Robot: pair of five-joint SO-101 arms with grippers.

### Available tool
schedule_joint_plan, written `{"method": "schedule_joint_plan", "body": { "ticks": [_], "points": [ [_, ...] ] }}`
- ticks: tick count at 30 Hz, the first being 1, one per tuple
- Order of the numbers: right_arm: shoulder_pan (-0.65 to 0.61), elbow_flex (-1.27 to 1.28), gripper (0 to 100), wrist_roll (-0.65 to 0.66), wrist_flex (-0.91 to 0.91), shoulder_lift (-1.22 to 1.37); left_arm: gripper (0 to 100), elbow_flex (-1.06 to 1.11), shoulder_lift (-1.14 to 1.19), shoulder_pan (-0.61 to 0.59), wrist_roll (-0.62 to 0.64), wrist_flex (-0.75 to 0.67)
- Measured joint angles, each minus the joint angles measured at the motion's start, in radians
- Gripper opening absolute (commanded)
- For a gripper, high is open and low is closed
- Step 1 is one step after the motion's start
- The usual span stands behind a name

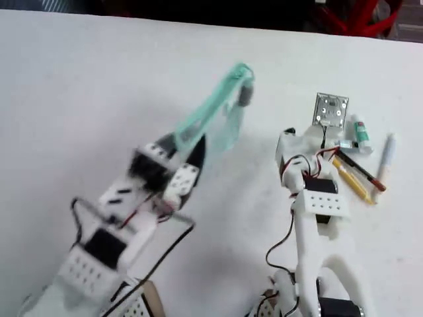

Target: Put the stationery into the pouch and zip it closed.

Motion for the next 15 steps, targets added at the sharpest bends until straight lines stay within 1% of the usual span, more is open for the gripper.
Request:
{"method": "schedule_joint_plan", "body": {
  "ticks": [3,6,9,12,15],
  "points": [
    [0.012,0.000,17.0,0.000,0.000,0.000,3,-0.101,0.229,0.031,0.000,0.006],
    [0.038,0.000,17.0,0.000,-0.014,0.000,3,-0.140,0.334,0.049,-0.002,-0.006],
    [0.035,0.000,17.0,0.000,-0.018,0.000,3,-0.160,0.362,0.055,-0.002,-0.011],
    [0.043,0.000,17.0,0.000,-0.018,0.000,4,-0.161,0.345,0.055,-0.002,0.026],
    [0.040,0.000,17.0,0.000,-0.018,0.000,12,-0.161,0.307,0.055,-0.002,0.075]
  ]
}}
